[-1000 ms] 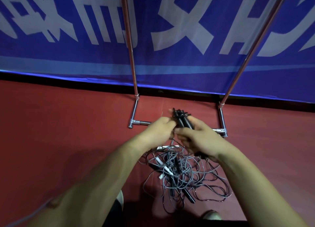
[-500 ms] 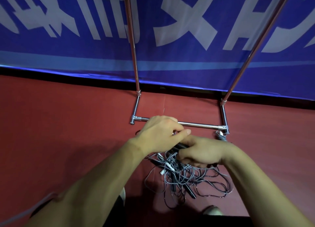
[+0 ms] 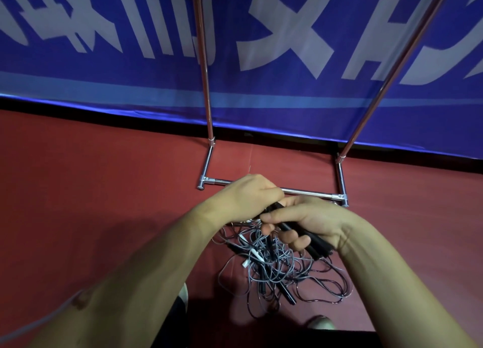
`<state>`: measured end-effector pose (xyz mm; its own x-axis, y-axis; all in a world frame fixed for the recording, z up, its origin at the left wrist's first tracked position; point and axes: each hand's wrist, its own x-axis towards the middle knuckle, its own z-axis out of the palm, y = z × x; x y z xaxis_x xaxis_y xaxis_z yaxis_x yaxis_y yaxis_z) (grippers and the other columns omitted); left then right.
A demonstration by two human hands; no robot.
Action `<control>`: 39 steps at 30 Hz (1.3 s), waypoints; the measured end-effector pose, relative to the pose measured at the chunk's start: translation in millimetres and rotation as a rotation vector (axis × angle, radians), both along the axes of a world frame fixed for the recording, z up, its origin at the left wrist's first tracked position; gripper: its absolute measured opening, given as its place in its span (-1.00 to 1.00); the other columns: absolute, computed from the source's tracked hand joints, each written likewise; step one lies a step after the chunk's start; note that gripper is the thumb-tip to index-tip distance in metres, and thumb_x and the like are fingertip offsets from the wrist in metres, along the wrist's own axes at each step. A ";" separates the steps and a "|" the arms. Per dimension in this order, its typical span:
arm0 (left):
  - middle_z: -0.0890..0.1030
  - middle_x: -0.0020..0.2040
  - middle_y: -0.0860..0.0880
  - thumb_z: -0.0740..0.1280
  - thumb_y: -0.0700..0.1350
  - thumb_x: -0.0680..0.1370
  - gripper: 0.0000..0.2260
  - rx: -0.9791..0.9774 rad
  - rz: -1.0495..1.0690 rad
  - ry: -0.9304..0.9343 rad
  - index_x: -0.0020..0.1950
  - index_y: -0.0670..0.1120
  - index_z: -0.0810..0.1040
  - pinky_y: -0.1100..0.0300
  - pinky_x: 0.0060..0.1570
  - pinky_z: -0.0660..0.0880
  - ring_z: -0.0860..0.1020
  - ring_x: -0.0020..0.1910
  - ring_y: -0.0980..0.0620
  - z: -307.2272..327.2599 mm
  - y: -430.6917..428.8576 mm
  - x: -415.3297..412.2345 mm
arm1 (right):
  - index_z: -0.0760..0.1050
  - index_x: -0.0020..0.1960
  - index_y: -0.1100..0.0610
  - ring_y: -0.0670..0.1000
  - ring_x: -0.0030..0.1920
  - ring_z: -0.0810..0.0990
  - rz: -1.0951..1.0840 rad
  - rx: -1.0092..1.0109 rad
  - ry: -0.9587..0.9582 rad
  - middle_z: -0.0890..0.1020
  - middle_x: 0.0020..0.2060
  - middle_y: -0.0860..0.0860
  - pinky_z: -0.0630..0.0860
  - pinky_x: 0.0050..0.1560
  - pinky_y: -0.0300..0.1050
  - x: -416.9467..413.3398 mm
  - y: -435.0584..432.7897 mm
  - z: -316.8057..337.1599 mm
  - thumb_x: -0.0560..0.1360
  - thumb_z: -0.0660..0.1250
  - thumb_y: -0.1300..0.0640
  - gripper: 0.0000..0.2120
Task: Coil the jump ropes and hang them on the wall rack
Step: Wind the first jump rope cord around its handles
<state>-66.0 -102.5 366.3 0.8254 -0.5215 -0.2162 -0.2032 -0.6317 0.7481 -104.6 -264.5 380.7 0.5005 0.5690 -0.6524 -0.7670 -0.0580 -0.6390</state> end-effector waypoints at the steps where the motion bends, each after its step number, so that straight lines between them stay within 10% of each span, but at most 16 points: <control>1: 0.32 -0.47 0.03 0.18 0.05 0.46 -0.68 0.016 0.006 -0.006 -0.38 -0.14 0.35 -0.06 -0.36 0.36 0.30 -0.42 0.04 0.8 -0.3 0.4 | 0.58 -0.23 0.21 -0.11 -0.57 0.37 -0.028 -0.008 0.002 0.62 -0.28 0.15 0.17 -0.65 -0.37 0.3 1.8 -2.9 0.35 0.45 0.25 -0.95; 6: 0.35 -0.51 0.00 0.15 0.08 0.44 -0.70 0.104 0.053 -0.100 -0.39 -0.08 0.36 0.08 -0.38 0.33 0.34 -0.43 0.00 2.3 3.5 2.3 | 0.46 0.07 0.33 -0.09 -0.47 0.46 -0.094 0.185 -0.019 0.65 -0.23 0.17 0.31 -0.53 -0.33 -3.1 0.2 -7.0 0.48 0.33 0.37 -0.82; 9: 0.30 -0.49 -0.01 0.16 0.03 0.50 -0.70 0.052 0.077 -0.176 -0.38 -0.09 0.29 0.07 -0.39 0.30 0.32 -0.41 -0.03 5.5 7.7 1.6 | 0.44 0.29 0.31 0.05 -0.21 0.55 0.001 0.412 -0.028 0.58 0.13 0.29 0.48 -0.29 -0.18 -3.7 -11.0 -9.6 0.53 0.22 0.38 -0.67; 17: 0.36 -0.49 -0.09 0.19 -0.04 0.57 -0.65 0.133 0.168 -0.321 -0.39 -0.14 0.32 0.09 -0.32 0.19 0.39 -0.36 -0.12 -1.7 10.7 1.9 | 0.50 -0.11 0.22 0.03 -0.43 0.65 -0.195 -0.202 -0.312 0.66 -0.32 0.22 0.50 -0.54 -0.22 3.3 -0.6 -14.3 0.30 0.53 0.20 -0.74; 21: 0.33 -0.51 -0.04 0.15 0.00 0.54 -0.64 0.100 0.274 -0.312 -0.42 -0.14 0.29 0.07 -0.37 0.21 0.34 -0.44 -0.02 -7.3 19.1 6.8 | 0.54 0.24 0.07 0.06 -0.43 0.56 0.043 -0.224 -0.441 0.64 -0.24 0.15 0.50 -0.48 -0.18 -2.2 -6.0 -18.0 0.60 0.33 0.13 -0.78; 30: 0.61 -0.33 -0.13 0.19 0.11 0.60 -0.64 0.038 0.078 0.479 -0.23 -0.05 0.61 0.16 -0.41 0.28 0.44 -0.50 0.03 -9.8 20.4 6.6 | 0.69 -0.08 0.04 -0.08 -0.43 0.31 0.156 -0.434 -0.825 0.44 -0.47 -0.09 0.24 -0.38 -0.20 -0.6 -16.2 -9.1 0.56 0.37 -0.03 -0.81; 33: 0.60 -0.19 -0.33 0.16 0.30 0.58 -0.49 -0.006 0.063 0.607 -0.20 -0.05 0.67 0.20 -0.43 0.22 0.41 -0.46 0.02 -10.3 24.9 5.4 | 0.67 0.04 0.19 -0.22 -0.49 0.41 0.159 -0.349 -0.824 0.51 -0.52 -0.20 0.30 -0.40 -0.43 0.2 -21.6 -4.1 0.57 0.38 0.21 -0.88; 39: 0.56 -0.27 -0.08 0.16 0.34 0.56 -0.46 -0.444 0.090 0.884 -0.08 -0.12 0.62 0.15 -0.31 0.41 0.47 -0.31 -0.03 -9.2 23.0 8.0 | 0.69 0.00 0.10 -0.06 -0.51 0.22 0.163 -0.079 -0.702 0.36 -0.52 0.03 0.17 -0.51 -0.28 1.5 -30.4 3.4 0.54 0.37 0.10 -0.86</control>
<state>-58.0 -79.6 357.2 0.5018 -0.6476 -0.5734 0.5771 -0.2431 0.7796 -103.0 -294.8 384.1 0.7295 0.6365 -0.2504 -0.1552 -0.2025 -0.9669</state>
